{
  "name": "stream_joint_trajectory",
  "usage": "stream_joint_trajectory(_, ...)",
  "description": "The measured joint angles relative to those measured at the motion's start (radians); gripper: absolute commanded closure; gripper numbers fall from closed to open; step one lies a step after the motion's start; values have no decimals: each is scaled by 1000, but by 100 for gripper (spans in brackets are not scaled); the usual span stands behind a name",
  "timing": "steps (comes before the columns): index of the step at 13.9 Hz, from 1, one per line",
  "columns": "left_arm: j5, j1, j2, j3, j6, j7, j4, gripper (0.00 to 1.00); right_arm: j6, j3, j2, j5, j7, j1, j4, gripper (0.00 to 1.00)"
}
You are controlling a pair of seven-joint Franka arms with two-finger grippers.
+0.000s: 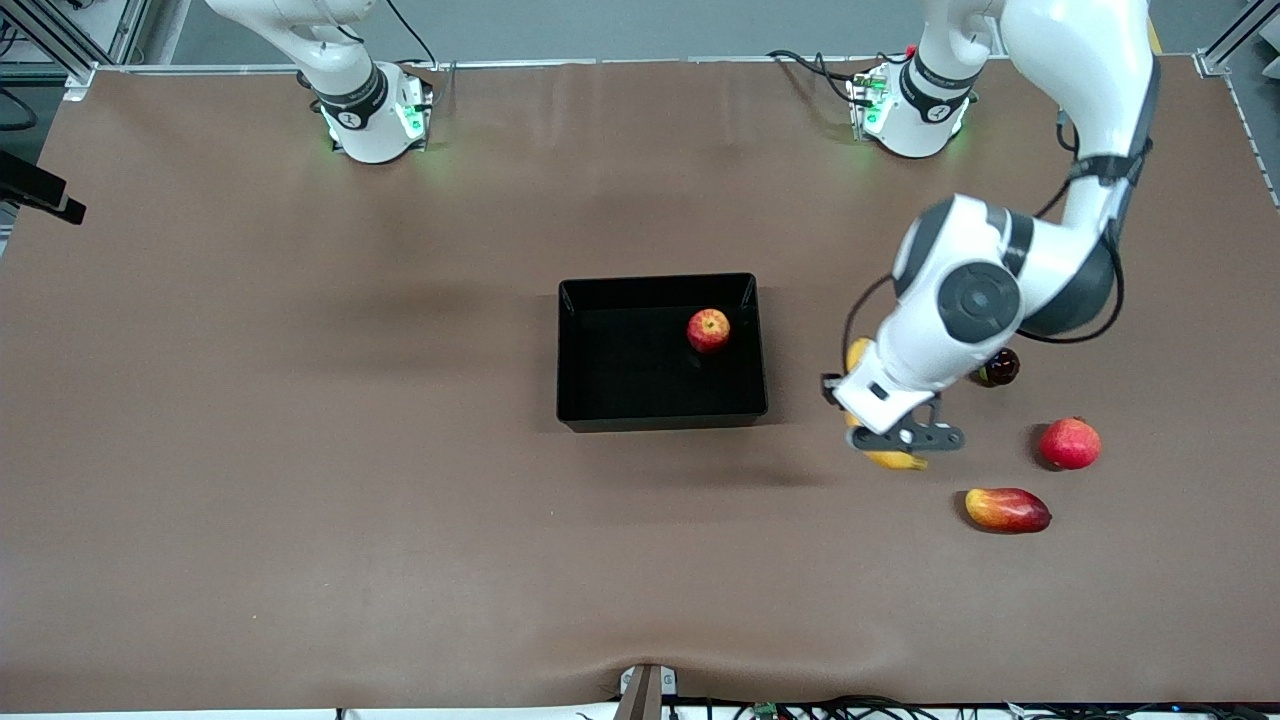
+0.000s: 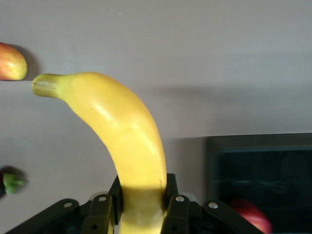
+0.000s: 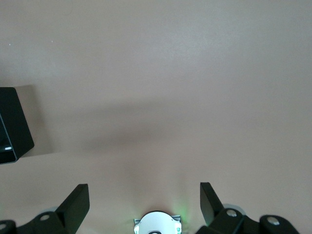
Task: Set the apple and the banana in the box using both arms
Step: 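Carry the banana with the left gripper over the black box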
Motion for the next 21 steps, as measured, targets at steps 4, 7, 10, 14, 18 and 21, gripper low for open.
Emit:
stream_joint_trajectory(4, -32, -119, 18, -1, -24, -187, 69, 100, 0, 0, 0, 1, 0, -2, 0, 0)
stream_joint_trajectory(7, -44, -188, 37, -1, -24, -303, 100, 100, 0, 0, 0, 1, 0, -3, 0, 0)
stream_joint_trajectory(10, -45, -242, 52, -1, -24, -440, 126, 100, 0, 0, 0, 1, 0, -6, 0, 0)
stream_joint_trajectory(14, -45, -299, 117, -1, -7, -594, 171, 100, 0, 0, 1, 1, 0, -12, 0, 0)
stream_joint_trajectory(18, -45, -342, 165, -1, 38, -632, 185, 100, 0, 0, 2, 1, 0, -13, 0, 0)
stream_joint_trajectory(21, -45, -389, 210, -1, 84, -688, 186, 100, 0, 0, 2, 2, 0, -13, 0, 0)
